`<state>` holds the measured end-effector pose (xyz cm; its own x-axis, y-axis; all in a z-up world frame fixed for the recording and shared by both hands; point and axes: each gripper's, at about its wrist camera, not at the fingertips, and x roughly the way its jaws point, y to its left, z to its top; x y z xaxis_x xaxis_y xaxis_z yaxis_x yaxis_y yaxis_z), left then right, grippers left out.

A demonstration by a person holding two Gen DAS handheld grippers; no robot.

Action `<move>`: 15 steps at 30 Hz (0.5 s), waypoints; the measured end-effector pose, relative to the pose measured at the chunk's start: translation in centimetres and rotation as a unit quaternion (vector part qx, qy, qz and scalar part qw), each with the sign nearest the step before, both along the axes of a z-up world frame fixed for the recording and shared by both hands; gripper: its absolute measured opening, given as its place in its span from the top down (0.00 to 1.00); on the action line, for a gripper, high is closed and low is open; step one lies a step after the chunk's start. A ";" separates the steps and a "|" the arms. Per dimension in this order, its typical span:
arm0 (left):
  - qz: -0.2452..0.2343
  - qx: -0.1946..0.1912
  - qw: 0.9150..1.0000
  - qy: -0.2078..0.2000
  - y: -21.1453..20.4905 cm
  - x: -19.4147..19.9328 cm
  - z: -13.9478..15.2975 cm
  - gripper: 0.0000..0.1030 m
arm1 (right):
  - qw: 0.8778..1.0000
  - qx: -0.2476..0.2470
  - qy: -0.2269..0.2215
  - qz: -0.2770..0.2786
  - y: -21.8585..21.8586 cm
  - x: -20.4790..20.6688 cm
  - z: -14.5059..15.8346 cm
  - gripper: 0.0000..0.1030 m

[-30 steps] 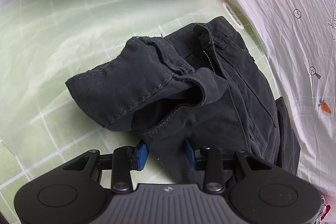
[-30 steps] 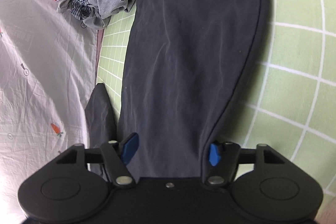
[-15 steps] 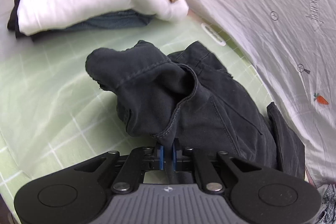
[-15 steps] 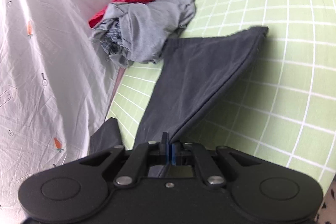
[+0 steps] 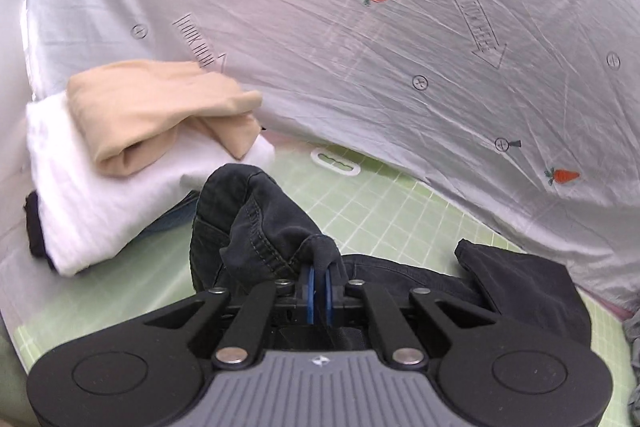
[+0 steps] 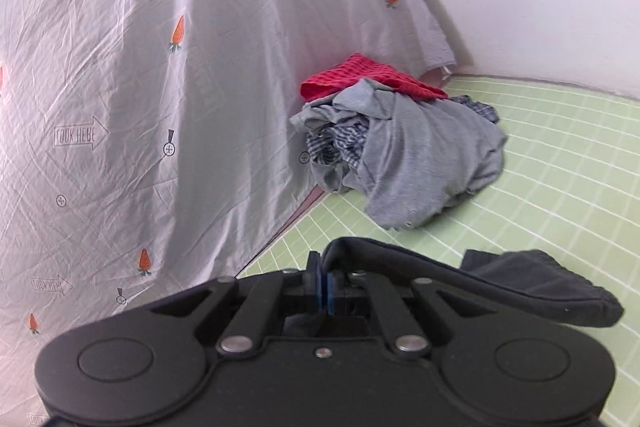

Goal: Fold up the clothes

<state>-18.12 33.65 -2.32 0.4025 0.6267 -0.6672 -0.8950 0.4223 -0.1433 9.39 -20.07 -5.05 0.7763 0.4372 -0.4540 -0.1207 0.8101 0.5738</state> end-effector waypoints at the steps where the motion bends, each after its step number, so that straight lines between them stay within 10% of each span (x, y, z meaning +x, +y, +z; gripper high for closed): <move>1: -0.007 -0.003 1.000 0.008 0.7 1.4 -0.8 0.93 | 1.000 -0.007 0.001 0.007 1.1 1.9 -0.3 0.97; 11: -0.033 -0.080 0.992 0.092 8.2 11.9 -11.9 0.91 | 0.978 -0.098 0.182 0.021 14.4 16.0 -13.3 0.82; 15: -0.041 -0.099 0.991 0.081 8.9 12.2 -13.3 0.89 | 0.979 -0.121 0.159 0.027 16.4 14.6 -15.3 0.56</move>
<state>-5.96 42.59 -15.65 0.3237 0.4467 -0.8341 -0.8774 0.4717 -0.0878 23.95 -3.68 -20.37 0.5568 0.3231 -0.7652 -0.0131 0.9246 0.3808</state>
